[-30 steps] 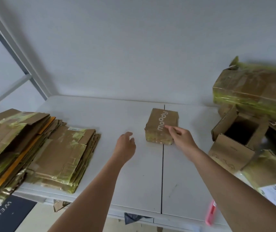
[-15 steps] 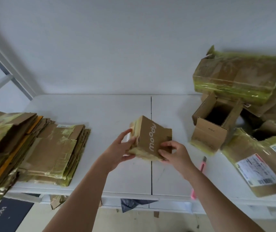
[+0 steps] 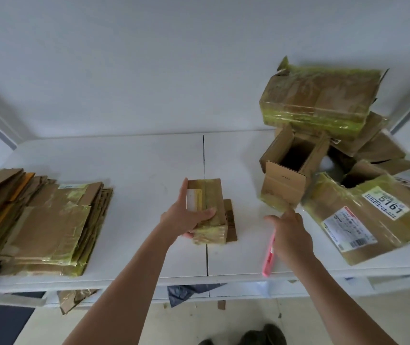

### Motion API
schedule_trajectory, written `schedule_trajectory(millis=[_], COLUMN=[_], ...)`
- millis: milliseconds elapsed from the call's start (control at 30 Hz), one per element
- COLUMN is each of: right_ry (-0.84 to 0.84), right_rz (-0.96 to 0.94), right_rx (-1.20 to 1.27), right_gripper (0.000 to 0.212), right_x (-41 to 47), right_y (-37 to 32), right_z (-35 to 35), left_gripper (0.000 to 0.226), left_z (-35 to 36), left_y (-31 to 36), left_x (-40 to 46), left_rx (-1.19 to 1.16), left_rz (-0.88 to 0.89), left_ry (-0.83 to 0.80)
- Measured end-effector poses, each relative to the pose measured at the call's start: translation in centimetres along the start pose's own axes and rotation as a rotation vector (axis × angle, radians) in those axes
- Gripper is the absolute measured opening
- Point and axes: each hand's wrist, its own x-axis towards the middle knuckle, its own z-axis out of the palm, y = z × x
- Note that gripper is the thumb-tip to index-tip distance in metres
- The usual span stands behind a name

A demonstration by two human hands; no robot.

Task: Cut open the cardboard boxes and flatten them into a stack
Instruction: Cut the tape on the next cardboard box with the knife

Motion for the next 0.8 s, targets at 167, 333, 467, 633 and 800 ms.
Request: schedule_trajectory(millis=[167, 333, 467, 633, 800], right_ry=[-0.027, 0.063, 0.42, 0.374, 0.143], right_rz=[-0.197, -0.276, -0.364, -0.237, -0.204], right_rx=[-0.282, -0.269, 0.118, 1.084, 1.459], right_gripper=[0.029, 0.012, 0.031, 0.03, 0.018], right_x=[-0.5, -0.2, 0.2, 1.1, 1.9], right_y=[1.3, 1.0, 0.5, -5.8, -11.4], right_z=[-0.1, -0.1, -0.8, -3.6, -3.4], left_gripper=[0.107, 0.095, 0.083, 0.069, 0.071], left_z=[0.2, 0.5, 1.0, 1.9, 2.6], left_y=[0.5, 0.4, -0.5, -1.0, -1.0], left_x=[-0.5, -1.9, -3.0, -2.9, -2.7], left_rx=[-0.032, -0.154, -0.268, -0.381, -0.373], left_rz=[-0.045, -0.091, -0.104, -0.084, -0.056], left_ry=[0.022, 0.054, 0.067, 0.076, 0.107])
